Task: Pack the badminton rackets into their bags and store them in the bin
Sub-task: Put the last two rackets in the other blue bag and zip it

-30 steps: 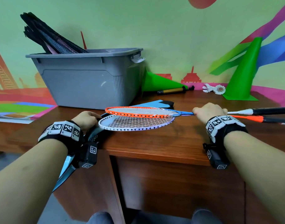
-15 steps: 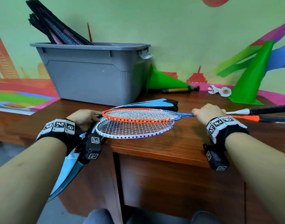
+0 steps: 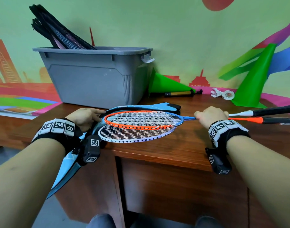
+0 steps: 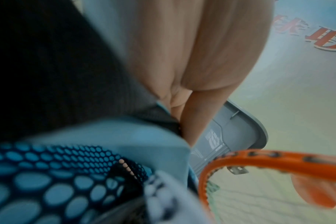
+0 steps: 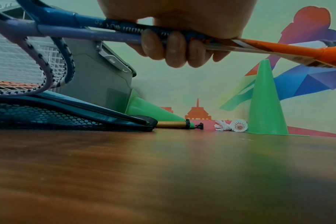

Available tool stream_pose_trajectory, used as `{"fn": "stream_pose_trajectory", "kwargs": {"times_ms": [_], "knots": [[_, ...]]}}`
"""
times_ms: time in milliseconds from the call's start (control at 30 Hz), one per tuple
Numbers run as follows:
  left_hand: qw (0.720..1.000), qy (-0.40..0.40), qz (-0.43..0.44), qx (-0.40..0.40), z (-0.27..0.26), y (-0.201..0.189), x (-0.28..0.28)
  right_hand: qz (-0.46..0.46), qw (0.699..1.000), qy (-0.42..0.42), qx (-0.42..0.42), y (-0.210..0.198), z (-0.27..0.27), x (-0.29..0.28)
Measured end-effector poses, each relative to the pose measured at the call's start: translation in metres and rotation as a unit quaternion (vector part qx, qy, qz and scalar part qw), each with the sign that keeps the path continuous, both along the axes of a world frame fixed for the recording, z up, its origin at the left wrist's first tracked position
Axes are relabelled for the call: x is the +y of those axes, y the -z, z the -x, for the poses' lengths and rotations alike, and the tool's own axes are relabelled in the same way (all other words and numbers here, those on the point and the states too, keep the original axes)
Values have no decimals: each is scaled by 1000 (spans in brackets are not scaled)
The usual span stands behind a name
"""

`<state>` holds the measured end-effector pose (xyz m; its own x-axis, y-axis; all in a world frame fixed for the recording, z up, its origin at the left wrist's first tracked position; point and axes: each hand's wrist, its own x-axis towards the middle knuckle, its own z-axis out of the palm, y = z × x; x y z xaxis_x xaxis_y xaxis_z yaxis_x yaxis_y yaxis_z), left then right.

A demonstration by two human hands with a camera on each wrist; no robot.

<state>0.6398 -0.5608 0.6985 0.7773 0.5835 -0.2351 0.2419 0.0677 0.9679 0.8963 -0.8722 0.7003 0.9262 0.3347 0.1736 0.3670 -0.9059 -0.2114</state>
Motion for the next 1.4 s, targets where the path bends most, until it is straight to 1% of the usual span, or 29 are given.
{"fn": "stream_pose_trajectory", "kwargs": {"times_ms": [133, 300, 467, 700, 1000, 1167, 1400], "knots": [[1000, 3, 7, -16, 0, -7, -3, 4, 1000, -6, 10, 0, 1, 7], [999, -14, 2, -30, 0, -11, -4, -4, 1000, -7, 30, 1, 3, 13], [999, -36, -29, -23, -3, -15, -6, -4, 1000, -6, 30, 1, 5, 13], [996, -58, -44, -47, -5, -22, -15, 0, 999, -12, 40, -1, 7, 12], [994, -77, -60, -49, -8, -21, -19, 4, 997, -4, 73, 1, 9, 12], [991, -97, -73, -61, -8, -26, -21, 35, 997, -9, 61, -1, 11, 12], [991, -80, -90, -62, -4, -36, -34, 55, 996, -11, 64, -2, 14, 11]]}}
